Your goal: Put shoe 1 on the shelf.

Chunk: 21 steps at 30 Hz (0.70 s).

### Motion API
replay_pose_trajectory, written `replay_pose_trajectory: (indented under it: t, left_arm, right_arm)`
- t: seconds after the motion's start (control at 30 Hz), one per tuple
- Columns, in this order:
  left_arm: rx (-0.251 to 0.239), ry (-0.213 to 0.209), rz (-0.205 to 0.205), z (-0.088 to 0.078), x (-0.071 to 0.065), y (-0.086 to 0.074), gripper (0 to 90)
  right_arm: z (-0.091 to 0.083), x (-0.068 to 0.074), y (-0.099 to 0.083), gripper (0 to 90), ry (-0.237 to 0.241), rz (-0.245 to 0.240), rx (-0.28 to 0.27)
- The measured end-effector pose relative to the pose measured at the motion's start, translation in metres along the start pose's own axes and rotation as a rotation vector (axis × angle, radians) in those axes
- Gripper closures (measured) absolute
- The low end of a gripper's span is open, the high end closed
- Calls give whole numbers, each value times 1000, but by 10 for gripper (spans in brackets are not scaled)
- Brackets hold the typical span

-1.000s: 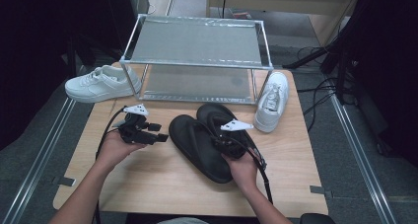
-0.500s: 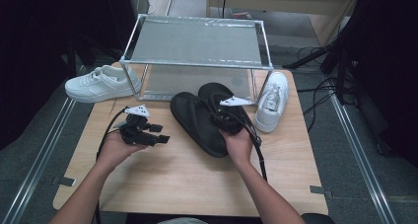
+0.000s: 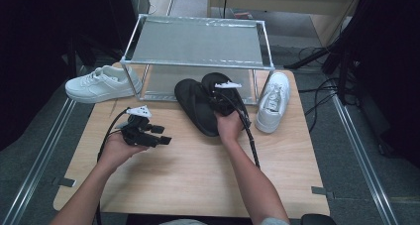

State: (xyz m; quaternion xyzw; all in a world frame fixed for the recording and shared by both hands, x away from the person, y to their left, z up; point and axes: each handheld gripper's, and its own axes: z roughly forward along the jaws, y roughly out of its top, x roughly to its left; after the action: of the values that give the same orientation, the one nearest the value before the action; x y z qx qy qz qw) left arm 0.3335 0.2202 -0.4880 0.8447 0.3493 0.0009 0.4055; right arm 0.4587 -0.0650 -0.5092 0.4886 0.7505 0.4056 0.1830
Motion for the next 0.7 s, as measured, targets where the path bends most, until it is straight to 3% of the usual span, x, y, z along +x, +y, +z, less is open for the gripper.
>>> replay_pose_trajectory:
  t: [0.23,0.33,0.5,0.7]
  left_arm:
    - [-2,-5,-9,-1,2,0,382]
    - [-4,-6,-9,0,3,0,383]
    - [4,-2,-4,2,0,0,382]
    - [7,0,-14,2,2,0,382]
  right_arm:
    - [16,-3,9,729,-8,16,-1]
    - [15,-5,11,637,19,31,2]
    - [13,-1,12,614,-5,-36,23]
    - [8,-6,13,551,26,5,20]
